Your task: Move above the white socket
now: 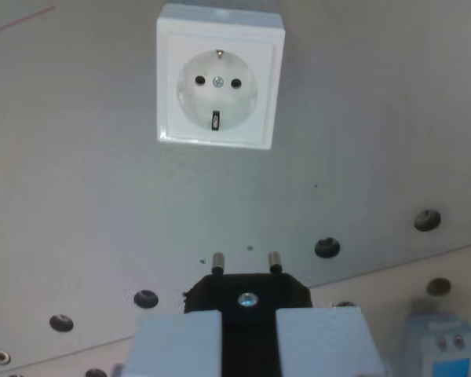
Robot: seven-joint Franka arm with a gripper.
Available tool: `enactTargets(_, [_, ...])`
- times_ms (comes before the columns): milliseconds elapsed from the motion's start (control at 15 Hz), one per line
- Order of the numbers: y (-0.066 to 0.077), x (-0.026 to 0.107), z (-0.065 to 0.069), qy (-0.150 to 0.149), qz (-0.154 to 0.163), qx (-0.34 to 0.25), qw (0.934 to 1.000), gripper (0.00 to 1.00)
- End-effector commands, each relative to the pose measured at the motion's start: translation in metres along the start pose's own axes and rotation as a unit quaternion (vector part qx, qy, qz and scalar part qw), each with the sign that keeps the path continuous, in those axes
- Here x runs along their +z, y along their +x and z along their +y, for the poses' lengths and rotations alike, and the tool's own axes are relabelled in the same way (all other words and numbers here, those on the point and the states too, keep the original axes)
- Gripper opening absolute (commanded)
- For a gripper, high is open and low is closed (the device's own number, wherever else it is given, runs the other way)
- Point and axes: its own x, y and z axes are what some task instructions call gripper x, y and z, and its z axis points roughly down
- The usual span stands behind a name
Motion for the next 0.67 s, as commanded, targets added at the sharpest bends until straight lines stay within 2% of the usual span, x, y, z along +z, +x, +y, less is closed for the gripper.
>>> enactTargets(67, [0.0, 0.017, -0.004, 0.008, 0.049, 0.041, 0.9979, 0.0])
enactTargets(667, [0.013, 0.051, -0.009, 0.009, 0.036, 0.054, 0.9979, 0.0])
